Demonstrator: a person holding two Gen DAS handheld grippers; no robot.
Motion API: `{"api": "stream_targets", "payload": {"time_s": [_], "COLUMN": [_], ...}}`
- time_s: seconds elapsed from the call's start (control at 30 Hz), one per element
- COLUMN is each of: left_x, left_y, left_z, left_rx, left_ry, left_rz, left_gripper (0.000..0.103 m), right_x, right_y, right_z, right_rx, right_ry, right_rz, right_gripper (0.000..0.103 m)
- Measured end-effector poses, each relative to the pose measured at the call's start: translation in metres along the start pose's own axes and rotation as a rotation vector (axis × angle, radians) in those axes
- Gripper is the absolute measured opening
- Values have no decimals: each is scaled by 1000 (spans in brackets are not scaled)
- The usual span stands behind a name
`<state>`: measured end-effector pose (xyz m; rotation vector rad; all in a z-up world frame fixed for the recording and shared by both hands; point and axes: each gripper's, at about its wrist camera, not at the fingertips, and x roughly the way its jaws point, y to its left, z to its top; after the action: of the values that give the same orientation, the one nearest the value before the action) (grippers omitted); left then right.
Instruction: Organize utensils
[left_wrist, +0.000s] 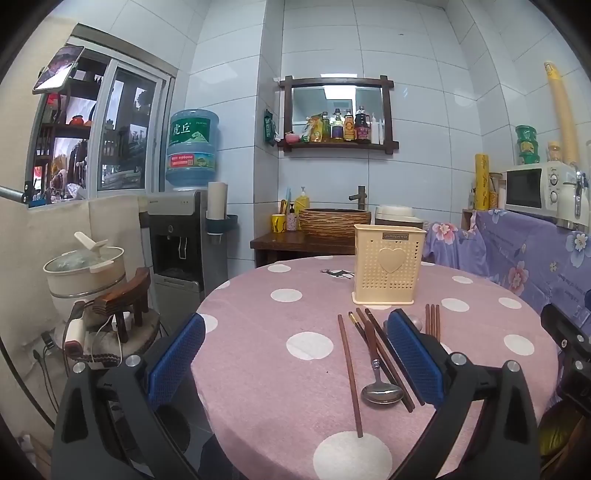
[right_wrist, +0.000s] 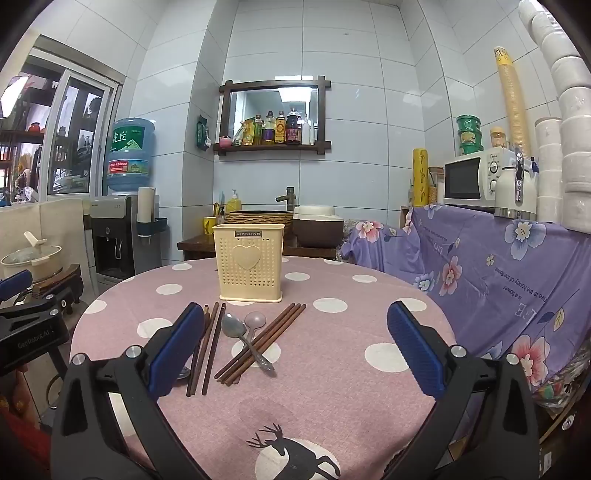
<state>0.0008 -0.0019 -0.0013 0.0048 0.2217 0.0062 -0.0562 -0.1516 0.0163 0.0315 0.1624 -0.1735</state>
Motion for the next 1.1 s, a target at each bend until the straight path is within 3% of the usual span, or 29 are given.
{"api": "stream_targets", "payload": {"time_s": [1.1], "left_x": [0], "left_y": [1], "left_z": [-3], "left_rx": [0], "left_ry": [0], "left_rz": [-3], "left_gripper": [98], "right_x": [-2], "right_y": [0], "right_z": [-2], "right_rx": [3], "right_ry": [3], "right_rz": [-1], "right_gripper": [98]}}
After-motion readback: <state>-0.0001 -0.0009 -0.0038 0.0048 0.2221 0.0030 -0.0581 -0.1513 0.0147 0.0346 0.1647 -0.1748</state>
